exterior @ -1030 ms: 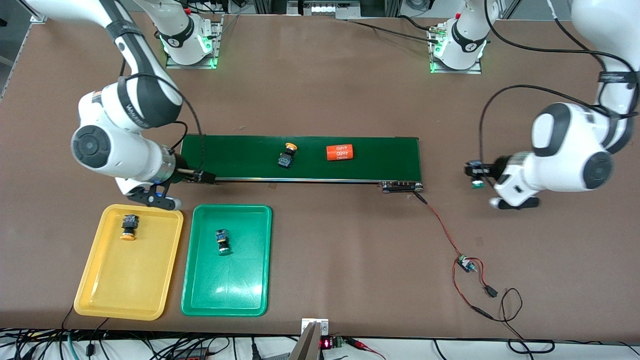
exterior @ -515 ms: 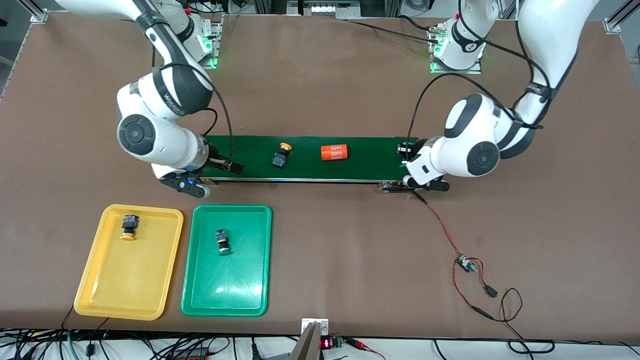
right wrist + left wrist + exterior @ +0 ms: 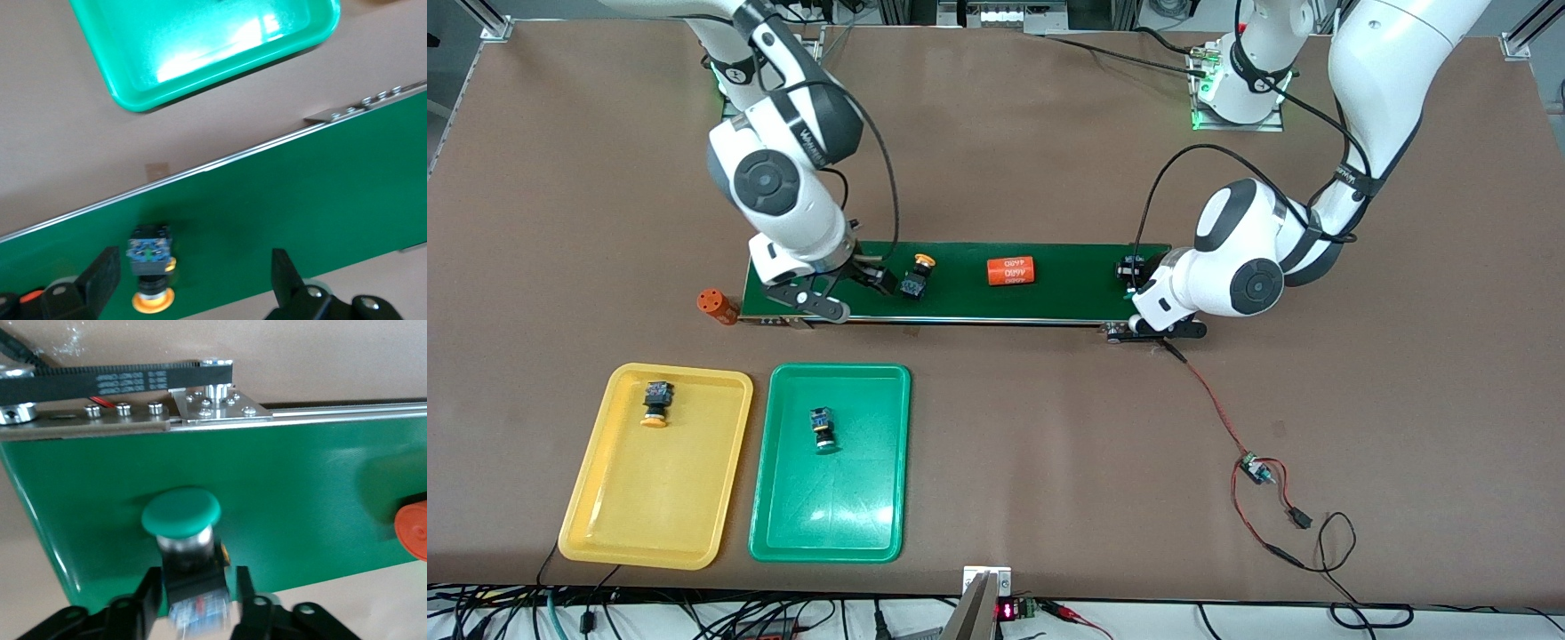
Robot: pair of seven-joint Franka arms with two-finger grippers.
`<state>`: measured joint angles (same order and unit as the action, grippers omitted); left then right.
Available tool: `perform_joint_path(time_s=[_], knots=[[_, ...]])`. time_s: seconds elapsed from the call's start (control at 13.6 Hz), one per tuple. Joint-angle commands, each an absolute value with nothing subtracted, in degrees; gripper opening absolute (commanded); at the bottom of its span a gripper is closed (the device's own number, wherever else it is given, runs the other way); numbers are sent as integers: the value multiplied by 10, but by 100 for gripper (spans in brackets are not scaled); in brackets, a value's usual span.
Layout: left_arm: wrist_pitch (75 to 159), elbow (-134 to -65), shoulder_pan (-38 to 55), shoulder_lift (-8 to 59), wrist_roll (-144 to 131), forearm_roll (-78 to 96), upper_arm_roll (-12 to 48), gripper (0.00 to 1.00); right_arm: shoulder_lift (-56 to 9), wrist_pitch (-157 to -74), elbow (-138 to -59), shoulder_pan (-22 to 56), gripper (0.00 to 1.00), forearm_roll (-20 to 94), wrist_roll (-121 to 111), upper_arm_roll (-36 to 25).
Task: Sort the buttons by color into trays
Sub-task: 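Place the green button on the belt while the right gripper grasps a yellow button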
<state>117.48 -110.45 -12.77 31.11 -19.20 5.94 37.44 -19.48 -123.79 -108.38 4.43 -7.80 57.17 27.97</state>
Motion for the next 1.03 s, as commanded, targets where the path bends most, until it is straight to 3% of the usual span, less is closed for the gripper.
perform_joint_path(time_s=[0.0,0.37,0.59,0.96], knots=[[1166,-1097,-141,286,-188,66,377,100,-171,-1282,-1127,44,100,-90,618,286],[1035,-1014,-155,198,-189,64,356,100,-170,-1339,-1177,46,100,-130,648,289],[1031,-1005,-153,133,-139,34,303,100,-171,-1342,-1187,55,100,-170,667,290],[1036,-1005,-82,39,-89,1,141,100,-178,-1345,-1203,53,100,-232,586,305]])
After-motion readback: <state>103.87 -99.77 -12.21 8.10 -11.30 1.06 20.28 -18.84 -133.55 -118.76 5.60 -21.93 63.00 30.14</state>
